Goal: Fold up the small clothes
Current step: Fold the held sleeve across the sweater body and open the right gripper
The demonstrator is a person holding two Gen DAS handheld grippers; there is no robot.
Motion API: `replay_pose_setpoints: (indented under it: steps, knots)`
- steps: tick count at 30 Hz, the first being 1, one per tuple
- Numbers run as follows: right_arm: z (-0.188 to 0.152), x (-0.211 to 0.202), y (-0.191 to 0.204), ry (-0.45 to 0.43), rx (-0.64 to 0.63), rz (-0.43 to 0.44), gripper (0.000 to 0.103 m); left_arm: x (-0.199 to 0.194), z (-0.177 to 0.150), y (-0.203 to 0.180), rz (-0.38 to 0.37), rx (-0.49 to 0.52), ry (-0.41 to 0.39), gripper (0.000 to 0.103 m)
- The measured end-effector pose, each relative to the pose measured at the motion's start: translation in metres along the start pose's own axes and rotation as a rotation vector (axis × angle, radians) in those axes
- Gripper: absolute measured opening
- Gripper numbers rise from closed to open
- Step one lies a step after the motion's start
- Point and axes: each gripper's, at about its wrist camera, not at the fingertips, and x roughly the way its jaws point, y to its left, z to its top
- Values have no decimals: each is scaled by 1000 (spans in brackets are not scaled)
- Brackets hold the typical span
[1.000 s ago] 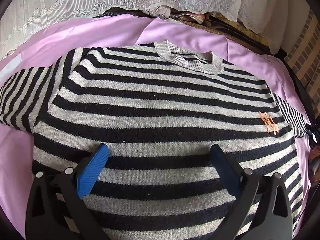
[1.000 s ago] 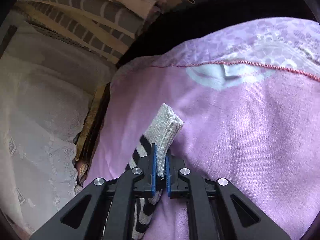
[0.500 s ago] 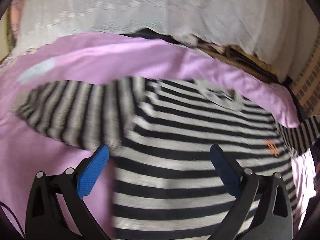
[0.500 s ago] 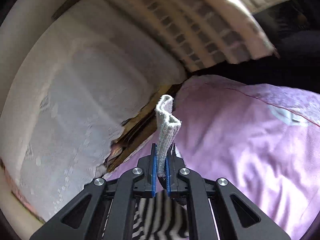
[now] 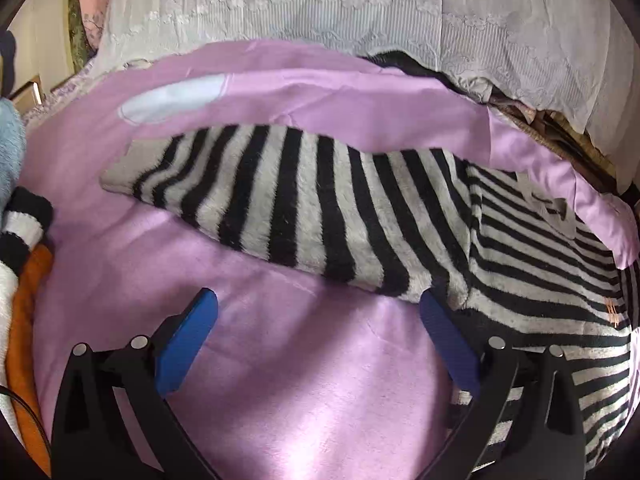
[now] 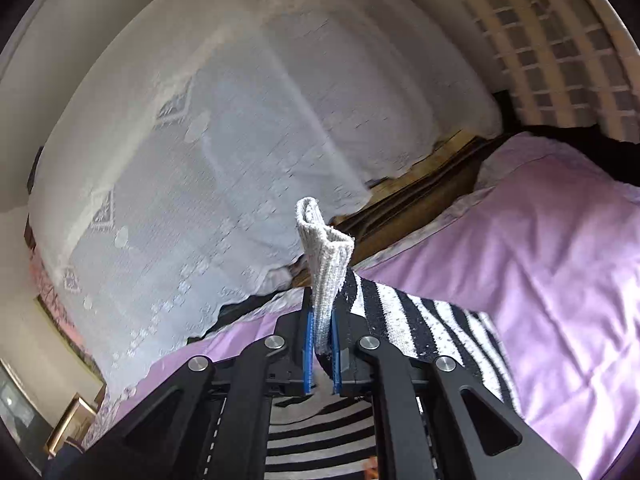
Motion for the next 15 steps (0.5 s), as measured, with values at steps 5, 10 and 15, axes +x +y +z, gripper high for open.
replay_pose_setpoints:
  steps: [5, 10, 15]
  knots:
    - [-35, 33, 56, 75, -36, 56, 8, -1, -2, -10, 3, 48, -5, 99]
    - [-79, 69, 86, 170, -35, 91, 8, 0, -4, -13, -2, 55, 3, 99]
    - [-131, 105, 91, 296, -40, 68, 8, 0, -4, -12, -6, 41, 10, 99]
